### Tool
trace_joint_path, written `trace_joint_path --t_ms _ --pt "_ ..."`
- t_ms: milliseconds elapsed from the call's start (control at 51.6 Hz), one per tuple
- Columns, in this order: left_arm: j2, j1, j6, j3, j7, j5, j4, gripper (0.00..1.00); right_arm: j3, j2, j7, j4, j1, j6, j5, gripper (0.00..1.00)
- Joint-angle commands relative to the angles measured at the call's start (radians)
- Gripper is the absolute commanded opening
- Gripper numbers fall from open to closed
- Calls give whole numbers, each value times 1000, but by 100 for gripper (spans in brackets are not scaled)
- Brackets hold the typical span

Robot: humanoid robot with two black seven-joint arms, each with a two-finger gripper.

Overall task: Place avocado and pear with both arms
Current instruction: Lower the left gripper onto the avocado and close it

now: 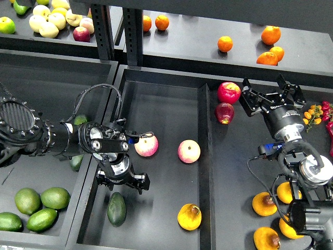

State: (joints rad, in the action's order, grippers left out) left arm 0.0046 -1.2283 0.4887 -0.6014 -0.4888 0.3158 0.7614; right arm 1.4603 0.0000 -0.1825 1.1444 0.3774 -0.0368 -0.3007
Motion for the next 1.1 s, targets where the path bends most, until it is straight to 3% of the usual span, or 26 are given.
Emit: trace_joint_path --t_ms 0,1085 --pt "-3 19 0 0 0 -1 1 99 0 0 0 -2 0 0 0 100" --pt "-5 69 0 0 0 3 -30 99 -3 0 -2 0 -8 1 -8 100"
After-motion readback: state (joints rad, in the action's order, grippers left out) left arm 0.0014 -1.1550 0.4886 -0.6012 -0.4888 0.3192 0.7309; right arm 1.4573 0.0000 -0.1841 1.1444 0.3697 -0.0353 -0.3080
